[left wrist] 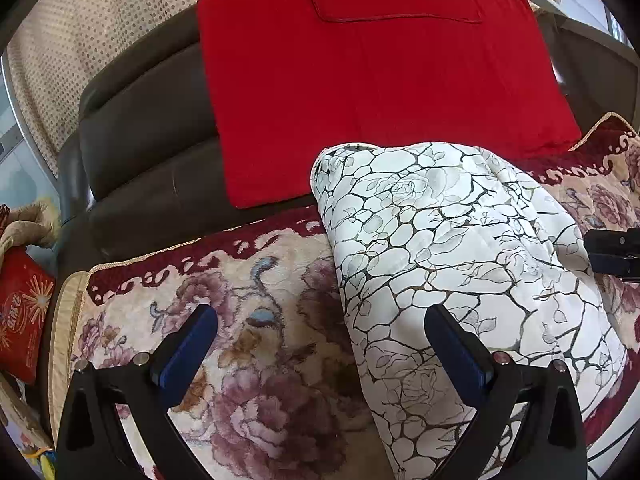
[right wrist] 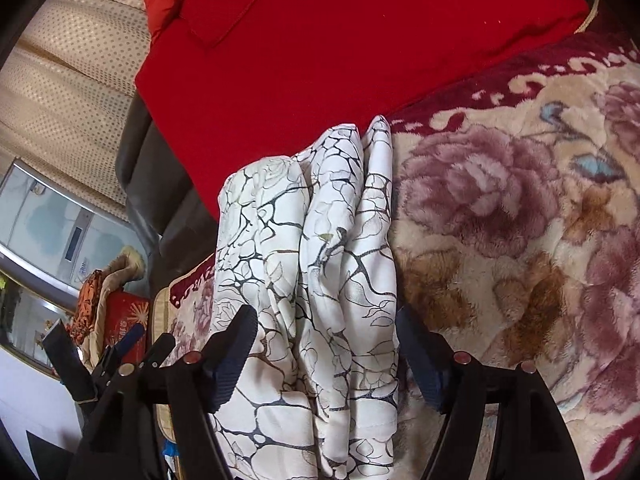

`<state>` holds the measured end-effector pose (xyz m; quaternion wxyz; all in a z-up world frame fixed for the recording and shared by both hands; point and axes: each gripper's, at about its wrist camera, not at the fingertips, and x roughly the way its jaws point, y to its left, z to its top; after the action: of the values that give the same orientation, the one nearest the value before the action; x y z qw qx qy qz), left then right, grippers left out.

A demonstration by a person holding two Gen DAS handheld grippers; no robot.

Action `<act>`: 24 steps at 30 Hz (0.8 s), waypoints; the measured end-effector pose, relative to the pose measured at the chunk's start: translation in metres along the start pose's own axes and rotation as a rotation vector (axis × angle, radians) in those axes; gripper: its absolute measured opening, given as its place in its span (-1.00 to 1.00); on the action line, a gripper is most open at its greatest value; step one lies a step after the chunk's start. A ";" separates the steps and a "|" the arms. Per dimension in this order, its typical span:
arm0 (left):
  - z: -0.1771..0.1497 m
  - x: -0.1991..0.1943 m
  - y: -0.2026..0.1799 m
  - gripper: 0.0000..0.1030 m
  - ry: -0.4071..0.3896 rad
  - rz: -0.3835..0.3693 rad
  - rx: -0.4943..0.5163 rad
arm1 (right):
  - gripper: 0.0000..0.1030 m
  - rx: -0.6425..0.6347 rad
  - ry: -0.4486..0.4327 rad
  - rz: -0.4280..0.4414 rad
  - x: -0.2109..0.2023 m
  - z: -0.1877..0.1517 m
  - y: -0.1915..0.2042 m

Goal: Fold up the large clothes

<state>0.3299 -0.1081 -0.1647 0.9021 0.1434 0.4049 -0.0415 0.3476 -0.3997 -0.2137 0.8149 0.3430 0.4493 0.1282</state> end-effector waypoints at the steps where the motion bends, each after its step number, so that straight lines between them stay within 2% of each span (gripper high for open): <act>1: 0.000 0.001 0.000 0.99 0.002 0.000 0.002 | 0.46 0.003 0.001 0.003 0.001 0.001 -0.002; 8: 0.002 0.010 -0.005 0.99 0.021 -0.023 0.022 | 0.46 0.013 0.022 0.039 0.007 0.002 -0.007; 11: 0.002 0.017 -0.005 0.99 0.041 -0.062 0.030 | 0.46 -0.005 0.036 0.058 0.011 0.004 -0.008; 13: 0.002 0.023 -0.005 0.99 0.067 -0.115 0.026 | 0.46 -0.013 0.044 0.068 0.012 0.004 -0.008; 18: 0.000 0.051 0.005 0.99 0.201 -0.425 -0.055 | 0.50 0.006 0.076 0.117 0.022 0.008 -0.017; 19: -0.001 0.057 0.008 0.99 0.223 -0.465 -0.077 | 0.50 0.019 0.090 0.130 0.026 0.008 -0.021; 22: -0.008 0.081 0.022 0.99 0.326 -0.637 -0.190 | 0.50 0.057 0.133 0.174 0.041 0.006 -0.032; 24: -0.015 0.100 0.030 0.99 0.398 -0.745 -0.289 | 0.62 0.050 0.122 0.188 0.045 0.006 -0.032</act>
<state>0.3914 -0.0709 -0.2420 0.7410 -0.1344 0.5962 -0.2782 0.3745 -0.4025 -0.2628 0.7616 0.3955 0.4669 0.2134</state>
